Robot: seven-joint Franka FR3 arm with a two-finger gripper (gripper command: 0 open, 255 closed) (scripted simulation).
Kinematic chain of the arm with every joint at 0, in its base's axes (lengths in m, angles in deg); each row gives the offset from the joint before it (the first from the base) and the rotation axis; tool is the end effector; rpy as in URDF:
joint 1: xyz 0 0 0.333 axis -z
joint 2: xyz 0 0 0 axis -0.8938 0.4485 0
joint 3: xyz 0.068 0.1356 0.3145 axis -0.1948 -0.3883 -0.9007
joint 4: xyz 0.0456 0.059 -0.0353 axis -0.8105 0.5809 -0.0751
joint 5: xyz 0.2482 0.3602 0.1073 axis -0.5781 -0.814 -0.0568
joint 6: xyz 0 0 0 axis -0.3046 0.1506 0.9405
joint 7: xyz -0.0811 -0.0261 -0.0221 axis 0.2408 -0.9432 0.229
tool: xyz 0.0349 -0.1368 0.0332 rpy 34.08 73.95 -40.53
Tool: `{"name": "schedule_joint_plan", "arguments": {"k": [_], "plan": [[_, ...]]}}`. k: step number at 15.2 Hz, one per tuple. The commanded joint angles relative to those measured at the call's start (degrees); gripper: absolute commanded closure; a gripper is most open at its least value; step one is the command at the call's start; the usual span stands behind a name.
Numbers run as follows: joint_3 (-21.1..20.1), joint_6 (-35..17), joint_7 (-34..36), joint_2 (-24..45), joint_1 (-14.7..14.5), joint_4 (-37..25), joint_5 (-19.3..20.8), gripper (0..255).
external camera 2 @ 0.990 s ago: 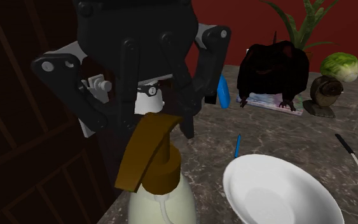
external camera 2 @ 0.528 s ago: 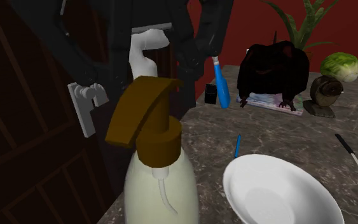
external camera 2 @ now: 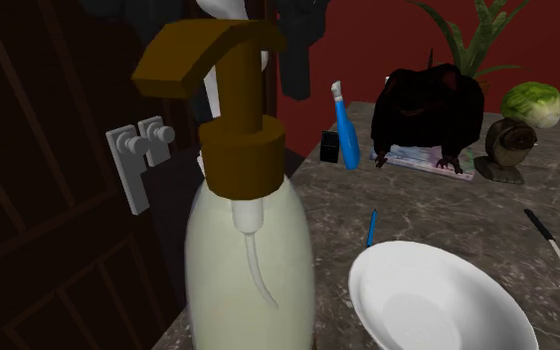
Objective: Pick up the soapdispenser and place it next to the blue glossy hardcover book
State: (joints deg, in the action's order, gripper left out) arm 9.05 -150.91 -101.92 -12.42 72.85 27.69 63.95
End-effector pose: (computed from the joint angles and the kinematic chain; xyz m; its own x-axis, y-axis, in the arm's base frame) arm 0.6251 -0.2911 0.4980 0.9770 -0.2128 -0.0128 -0.2128 -0.9699 -0.1180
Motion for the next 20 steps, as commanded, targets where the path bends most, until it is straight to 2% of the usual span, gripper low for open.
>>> {"name": "schedule_joint_plan", "arguments": {"k": [1, 2, 12, 20], "plan": [[0.0, 1.8, 0.2, 0.1, 0.1, -1.8, 0.0, 255], [0.1, 2.1, 0.2, 0.1, 0.1, -2.2, 0.0, 255], [-5.2, -2.8, 13.5, -9.7, -8.4, 10.3, 3.0, 255], [-10.5, -5.2, 24.4, -13.2, -14.1, 14.8, 3.7, 255]]}}
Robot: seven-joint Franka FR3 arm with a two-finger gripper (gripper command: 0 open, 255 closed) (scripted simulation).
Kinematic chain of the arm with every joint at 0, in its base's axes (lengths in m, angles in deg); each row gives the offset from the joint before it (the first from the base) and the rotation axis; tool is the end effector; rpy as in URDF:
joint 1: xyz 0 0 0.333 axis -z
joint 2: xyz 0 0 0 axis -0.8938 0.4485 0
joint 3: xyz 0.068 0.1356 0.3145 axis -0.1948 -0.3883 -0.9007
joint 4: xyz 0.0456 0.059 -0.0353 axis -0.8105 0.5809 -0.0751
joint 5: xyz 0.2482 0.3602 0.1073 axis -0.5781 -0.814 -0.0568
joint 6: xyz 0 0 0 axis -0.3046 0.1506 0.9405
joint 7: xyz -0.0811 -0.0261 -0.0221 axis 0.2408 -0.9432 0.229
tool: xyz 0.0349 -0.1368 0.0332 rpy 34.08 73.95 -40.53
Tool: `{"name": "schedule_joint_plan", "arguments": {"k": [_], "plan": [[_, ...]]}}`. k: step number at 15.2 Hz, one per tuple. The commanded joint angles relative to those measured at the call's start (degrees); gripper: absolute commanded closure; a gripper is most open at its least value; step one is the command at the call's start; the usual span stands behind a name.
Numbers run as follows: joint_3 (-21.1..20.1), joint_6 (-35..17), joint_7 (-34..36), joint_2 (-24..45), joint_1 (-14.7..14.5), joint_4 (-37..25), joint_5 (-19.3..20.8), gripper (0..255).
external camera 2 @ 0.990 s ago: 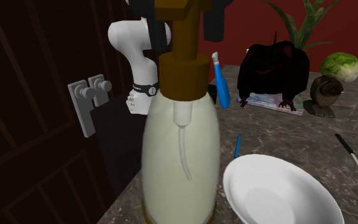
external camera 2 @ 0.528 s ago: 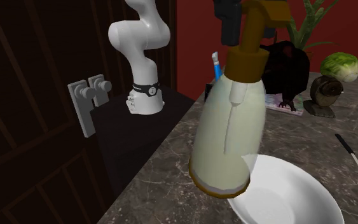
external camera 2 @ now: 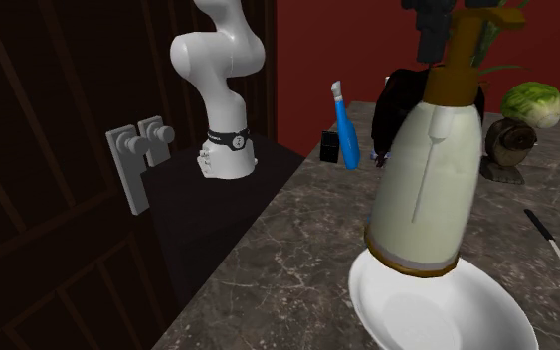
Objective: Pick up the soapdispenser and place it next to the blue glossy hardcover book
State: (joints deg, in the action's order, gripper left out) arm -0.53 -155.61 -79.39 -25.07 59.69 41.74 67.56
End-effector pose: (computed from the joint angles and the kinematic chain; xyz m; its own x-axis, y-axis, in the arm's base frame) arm 0.6226 -0.0474 0.5118 0.9772 -0.2117 -0.0140 -0.2118 -0.9701 -0.1181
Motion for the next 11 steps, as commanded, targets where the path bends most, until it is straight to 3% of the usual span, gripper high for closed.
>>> {"name": "schedule_joint_plan", "arguments": {"k": [1, 11], "plan": [[-1.6, -0.7, 3.2, -0.8, -1.6, 1.0, 0.1, 255], [-8.3, -2.3, 16.5, 0.5, -8.3, -0.2, 0.3, 255]]}}
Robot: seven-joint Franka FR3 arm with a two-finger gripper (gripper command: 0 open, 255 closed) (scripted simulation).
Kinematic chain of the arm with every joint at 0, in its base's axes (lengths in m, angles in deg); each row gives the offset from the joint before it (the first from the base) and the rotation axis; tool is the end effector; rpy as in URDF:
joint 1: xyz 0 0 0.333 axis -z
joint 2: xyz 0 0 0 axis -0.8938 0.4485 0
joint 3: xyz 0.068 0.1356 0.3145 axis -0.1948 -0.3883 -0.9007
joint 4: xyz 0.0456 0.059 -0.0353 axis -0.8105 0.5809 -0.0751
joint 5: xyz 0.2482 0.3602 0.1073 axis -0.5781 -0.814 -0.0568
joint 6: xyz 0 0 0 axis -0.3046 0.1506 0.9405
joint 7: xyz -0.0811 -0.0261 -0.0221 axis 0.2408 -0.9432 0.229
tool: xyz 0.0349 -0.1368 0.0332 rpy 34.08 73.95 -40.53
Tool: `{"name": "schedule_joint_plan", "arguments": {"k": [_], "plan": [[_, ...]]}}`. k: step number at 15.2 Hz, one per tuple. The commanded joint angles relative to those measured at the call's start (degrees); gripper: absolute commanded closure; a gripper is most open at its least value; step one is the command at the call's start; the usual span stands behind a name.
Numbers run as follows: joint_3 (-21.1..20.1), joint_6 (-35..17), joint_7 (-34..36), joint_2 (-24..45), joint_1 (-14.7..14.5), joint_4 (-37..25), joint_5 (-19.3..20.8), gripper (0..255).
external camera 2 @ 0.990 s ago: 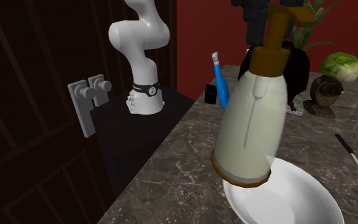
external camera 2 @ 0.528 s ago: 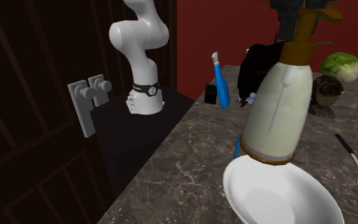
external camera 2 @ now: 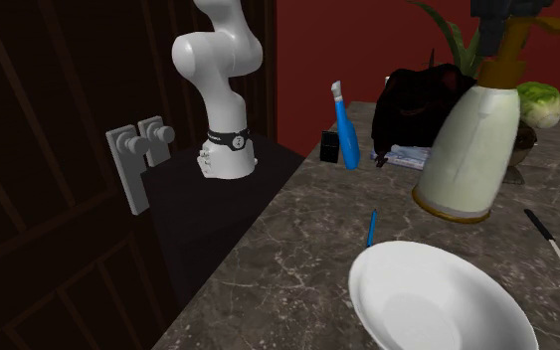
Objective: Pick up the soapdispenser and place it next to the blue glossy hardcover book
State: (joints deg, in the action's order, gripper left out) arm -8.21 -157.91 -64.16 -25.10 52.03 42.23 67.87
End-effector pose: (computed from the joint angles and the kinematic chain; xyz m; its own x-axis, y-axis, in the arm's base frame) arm 0.6174 0.1182 0.5110 0.9773 -0.2113 -0.0134 -0.2114 -0.9703 -0.1176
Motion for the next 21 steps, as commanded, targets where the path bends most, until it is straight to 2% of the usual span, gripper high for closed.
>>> {"name": "schedule_joint_plan", "arguments": {"k": [1, 9, 17, 21], "plan": [[-1.2, -0.1, 2.6, 1.0, -1.3, -1.2, 0.1, 255], [-5.9, 0.0, 13.1, 6.4, -6.7, -7.8, 1.1, 255], [-9.4, 2.0, 22.8, 14.9, -12.5, -19.2, 3.4, 255], [-9.4, -1.1, 22.5, 14.9, -12.5, -16.0, 3.3, 255]]}}
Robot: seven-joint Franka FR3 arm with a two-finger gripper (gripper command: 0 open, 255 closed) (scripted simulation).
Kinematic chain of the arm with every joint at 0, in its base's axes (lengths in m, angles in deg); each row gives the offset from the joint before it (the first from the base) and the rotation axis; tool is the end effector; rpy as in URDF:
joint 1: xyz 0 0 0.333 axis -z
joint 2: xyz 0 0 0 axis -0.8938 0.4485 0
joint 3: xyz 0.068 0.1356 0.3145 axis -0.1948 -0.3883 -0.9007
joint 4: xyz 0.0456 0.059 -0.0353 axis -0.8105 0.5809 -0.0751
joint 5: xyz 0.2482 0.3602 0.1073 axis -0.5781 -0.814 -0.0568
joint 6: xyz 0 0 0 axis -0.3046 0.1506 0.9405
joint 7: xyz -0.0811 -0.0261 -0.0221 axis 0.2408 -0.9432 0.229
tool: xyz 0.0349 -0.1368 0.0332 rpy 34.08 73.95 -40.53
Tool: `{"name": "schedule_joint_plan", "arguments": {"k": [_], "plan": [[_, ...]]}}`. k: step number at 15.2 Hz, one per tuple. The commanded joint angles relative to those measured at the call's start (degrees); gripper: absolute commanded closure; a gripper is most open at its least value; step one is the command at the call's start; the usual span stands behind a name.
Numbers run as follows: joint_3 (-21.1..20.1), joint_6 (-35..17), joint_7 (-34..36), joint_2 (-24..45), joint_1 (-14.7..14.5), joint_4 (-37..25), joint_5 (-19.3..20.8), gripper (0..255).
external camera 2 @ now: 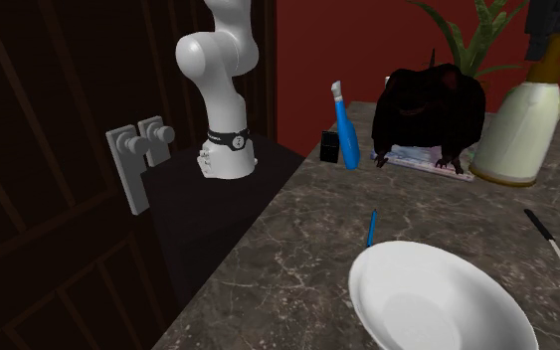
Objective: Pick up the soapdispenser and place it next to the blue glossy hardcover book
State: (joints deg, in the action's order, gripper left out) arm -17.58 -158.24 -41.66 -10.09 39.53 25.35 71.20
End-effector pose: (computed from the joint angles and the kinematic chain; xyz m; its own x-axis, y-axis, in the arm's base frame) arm 0.6165 0.3743 0.4962 0.9771 -0.2125 -0.0137 -0.2126 -0.9701 -0.1170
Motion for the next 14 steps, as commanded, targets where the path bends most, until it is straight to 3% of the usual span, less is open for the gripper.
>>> {"name": "schedule_joint_plan", "arguments": {"k": [1, 14], "plan": [[0.0, -1.5, 0.0, -0.1, 0.0, 1.6, 0.0, 255], [0.0, -10.6, -0.7, 1.2, 0.0, 9.3, -0.1, 255]]}}
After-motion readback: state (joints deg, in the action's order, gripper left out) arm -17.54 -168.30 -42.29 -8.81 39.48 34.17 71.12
